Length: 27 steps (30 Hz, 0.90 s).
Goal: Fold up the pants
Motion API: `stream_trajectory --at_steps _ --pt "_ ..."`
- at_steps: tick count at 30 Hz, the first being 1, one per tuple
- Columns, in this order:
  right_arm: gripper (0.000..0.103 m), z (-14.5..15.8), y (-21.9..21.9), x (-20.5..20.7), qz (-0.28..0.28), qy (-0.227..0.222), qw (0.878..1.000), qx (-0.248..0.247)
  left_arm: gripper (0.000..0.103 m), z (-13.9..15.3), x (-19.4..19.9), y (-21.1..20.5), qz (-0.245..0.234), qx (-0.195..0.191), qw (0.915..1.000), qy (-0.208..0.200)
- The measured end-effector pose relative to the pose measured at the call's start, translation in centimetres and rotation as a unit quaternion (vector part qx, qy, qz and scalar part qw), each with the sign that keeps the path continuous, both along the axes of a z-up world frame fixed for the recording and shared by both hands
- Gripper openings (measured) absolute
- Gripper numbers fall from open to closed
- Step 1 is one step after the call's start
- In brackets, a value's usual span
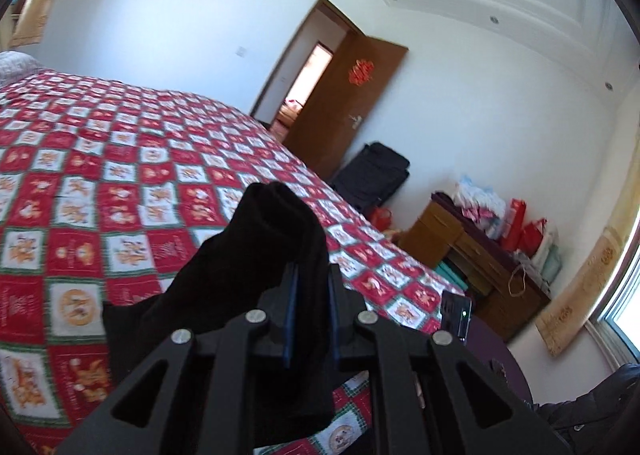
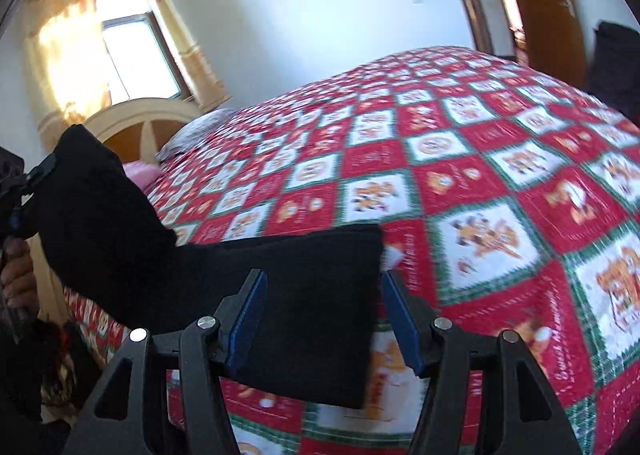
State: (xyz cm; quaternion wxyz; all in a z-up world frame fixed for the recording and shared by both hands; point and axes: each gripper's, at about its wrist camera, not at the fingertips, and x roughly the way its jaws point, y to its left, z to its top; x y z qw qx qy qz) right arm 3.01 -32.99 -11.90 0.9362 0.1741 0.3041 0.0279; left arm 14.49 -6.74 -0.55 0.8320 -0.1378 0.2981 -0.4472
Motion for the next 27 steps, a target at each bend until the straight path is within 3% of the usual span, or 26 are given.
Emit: stream_trajectory --at_steps 6,14,19,25,26,27 --pt "0.061 -1.1 -2.4 -0.1 -0.042 0.003 0.999 0.022 0.013 -4.0 0.5 -7.7 -0.048 0.056 0.9966 0.038" --pt "0.061 -2.1 -2.3 0.2 -0.036 0.009 0.999 0.031 0.013 -9.1 -0.6 -14.2 -0.06 0.137 0.9872 0.055" --pt "0.061 -2.5 -2.8 0.4 -0.035 0.008 0.998 0.042 0.016 -9.4 -1.8 -15.2 -0.072 0.126 0.9871 0.066" --pt "0.061 -2.6 -4.2 0.2 -0.045 -0.003 0.996 0.081 0.02 -7.5 -2.8 -13.2 -0.065 0.105 0.9919 0.029" --pt "0.061 -2.5 -4.3 0.2 -0.044 -0.006 0.995 0.088 0.023 -7.2 -3.0 -12.3 -0.056 0.103 0.9929 0.021" --pt "0.061 -2.5 -4.4 0.1 -0.041 -0.008 0.994 0.097 0.034 -7.2 -2.9 -11.8 -0.047 0.103 0.9934 0.016"
